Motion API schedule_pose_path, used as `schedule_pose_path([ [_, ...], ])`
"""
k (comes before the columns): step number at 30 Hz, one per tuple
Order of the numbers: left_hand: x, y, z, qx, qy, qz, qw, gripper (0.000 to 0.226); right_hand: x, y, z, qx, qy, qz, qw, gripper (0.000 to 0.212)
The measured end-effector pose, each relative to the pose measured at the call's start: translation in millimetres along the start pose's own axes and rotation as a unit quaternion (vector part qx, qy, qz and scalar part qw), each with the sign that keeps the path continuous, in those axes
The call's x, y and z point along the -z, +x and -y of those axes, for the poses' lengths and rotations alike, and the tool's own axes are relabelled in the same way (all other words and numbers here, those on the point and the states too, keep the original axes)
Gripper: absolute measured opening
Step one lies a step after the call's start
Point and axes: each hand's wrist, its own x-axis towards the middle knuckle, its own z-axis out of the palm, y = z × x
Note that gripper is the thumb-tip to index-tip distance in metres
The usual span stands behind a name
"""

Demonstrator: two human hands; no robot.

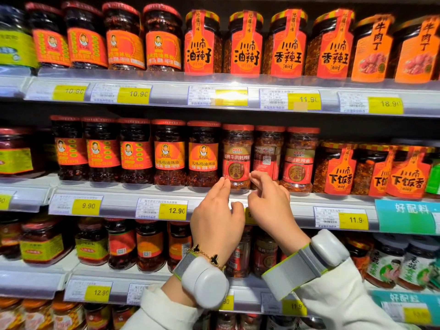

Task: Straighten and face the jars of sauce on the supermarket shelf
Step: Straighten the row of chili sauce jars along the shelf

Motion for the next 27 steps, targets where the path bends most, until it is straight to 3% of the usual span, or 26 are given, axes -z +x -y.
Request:
schedule_pose_path([
  [14,-4,-4,-1,-0.021,0.021,-0.014,0.999,0.052,1,-2,-1,0.014,-0.01,0.004,1.0,0.049],
  [18,-3,-5,1,-0.024,0.022,-0.005,0.999,0.054,2,-5,-2,0.016,0.047,-0.008,0.999,0.046],
  [22,1,-5,-3,-0.015,0.008,-0.009,1.0,0.051,10,-9,-2,0.011,0.111,-0.049,0.993,0.038],
  [27,6,-7,-20,-0.053,-0.04,-0.03,0.997,0.043,24,-10,-8,0.029,0.028,-0.137,0.99,0.035],
])
